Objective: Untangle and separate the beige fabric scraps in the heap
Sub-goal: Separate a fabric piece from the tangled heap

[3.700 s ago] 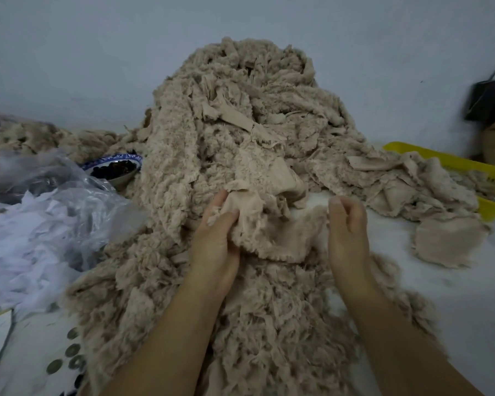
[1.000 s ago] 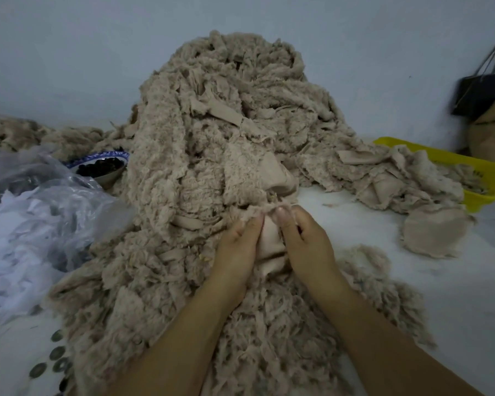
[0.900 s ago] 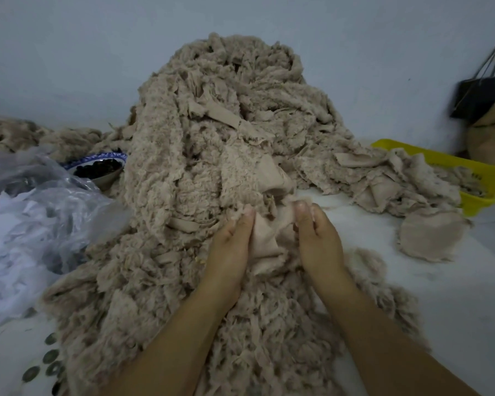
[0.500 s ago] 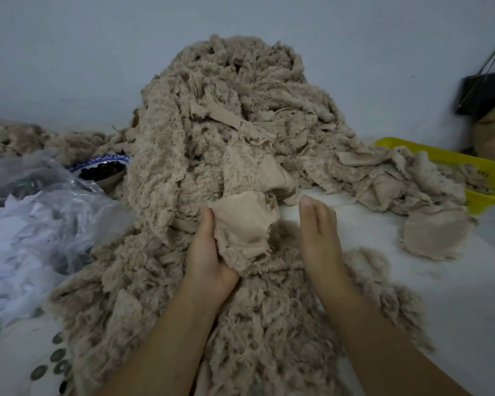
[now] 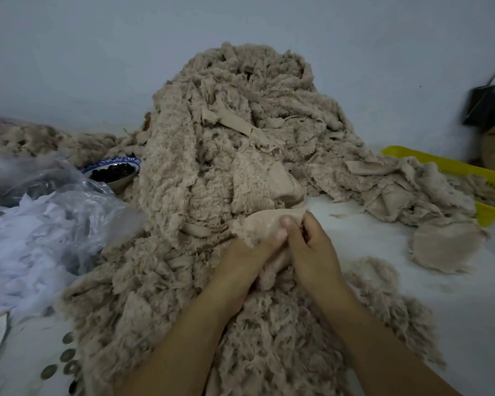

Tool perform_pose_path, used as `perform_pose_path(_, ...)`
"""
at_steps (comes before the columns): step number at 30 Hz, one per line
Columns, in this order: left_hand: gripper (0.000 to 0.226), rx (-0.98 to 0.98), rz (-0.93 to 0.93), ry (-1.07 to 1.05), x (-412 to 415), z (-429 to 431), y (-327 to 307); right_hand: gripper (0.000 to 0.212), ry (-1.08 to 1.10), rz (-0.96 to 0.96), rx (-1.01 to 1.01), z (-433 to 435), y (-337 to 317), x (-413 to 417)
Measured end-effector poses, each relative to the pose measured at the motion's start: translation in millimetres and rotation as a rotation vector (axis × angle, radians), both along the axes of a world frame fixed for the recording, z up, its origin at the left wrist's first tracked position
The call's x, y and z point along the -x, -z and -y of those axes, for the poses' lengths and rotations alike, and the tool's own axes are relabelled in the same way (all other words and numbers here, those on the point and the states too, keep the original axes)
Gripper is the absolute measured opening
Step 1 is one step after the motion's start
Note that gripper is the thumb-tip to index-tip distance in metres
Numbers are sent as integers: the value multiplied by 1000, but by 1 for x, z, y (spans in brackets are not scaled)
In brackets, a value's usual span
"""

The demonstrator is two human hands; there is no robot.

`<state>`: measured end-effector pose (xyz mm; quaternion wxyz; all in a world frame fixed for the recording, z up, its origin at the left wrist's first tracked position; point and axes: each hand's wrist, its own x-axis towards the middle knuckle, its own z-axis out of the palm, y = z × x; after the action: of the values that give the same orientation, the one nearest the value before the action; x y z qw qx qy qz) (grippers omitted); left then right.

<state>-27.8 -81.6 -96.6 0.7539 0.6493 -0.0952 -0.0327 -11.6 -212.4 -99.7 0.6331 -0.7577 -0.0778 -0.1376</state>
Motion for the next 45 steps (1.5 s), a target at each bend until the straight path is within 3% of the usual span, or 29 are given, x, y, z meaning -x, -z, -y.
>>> perform_pose_path(3, 26, -38, -20, 18, 1, 1, -1, 31, -35, -65, -146, 2, -2, -2)
perform_pose_path(5, 40, 232, -136, 37, -3, 0, -5, 35, -133, -98, -240, 5, -4, -1)
perform_pose_path(8, 47, 691, -254, 2, -12, -11, -11, 36, -310, -111, -47, 4, -2, 4)
perform_pose_path(10, 45, 869, -274, -29, -15, -19, -13, 22, -296, -82, 143, 0, 3, 5)
perform_pose_path(12, 47, 962, -282, -58, -17, -23, -13, 10, -178, -28, 249, 0, 3, -1)
perform_pose_path(17, 53, 1088, -247, -139, -24, -33, -11, 21, 84, 5, 369, 16, -3, -13)
perform_pose_path(20, 58, 1019, -215, -114, -26, -33, -12, 29, 132, 0, 316, 19, -3, -14)
perform_pose_path(23, 69, 735, -207, -87, -24, -24, -10, 32, 128, 85, 304, 14, -7, -11)
perform_pose_path(27, 63, 313, -206, -32, -18, -16, -6, 39, 65, 80, 278, 11, -9, -4)
perform_pose_path(30, 68, 206, -266, 15, -13, -15, -7, 52, 11, 47, 323, 10, -10, -3)
perform_pose_path(32, 62, 197, -328, 4, -11, -13, -7, 60, -51, 92, 384, 8, -9, -1)
perform_pose_path(35, 41, 242, -402, -55, -10, -13, -7, 49, -114, 190, 400, 4, -5, 5)
perform_pose_path(38, 20, 362, -405, -42, -9, -15, -12, 50, -61, 183, 380, 5, -1, 4)
perform_pose_path(40, 11, 424, -400, -91, -11, -16, -15, 40, -4, 179, 463, 9, 1, -2)
perform_pose_path(42, 9, 499, -385, -122, -13, -17, -15, 26, 57, 169, 533, 12, 5, -8)
perform_pose_path(45, 14, 595, -329, -94, -15, -19, -13, 23, 162, 95, 410, 15, 5, -10)
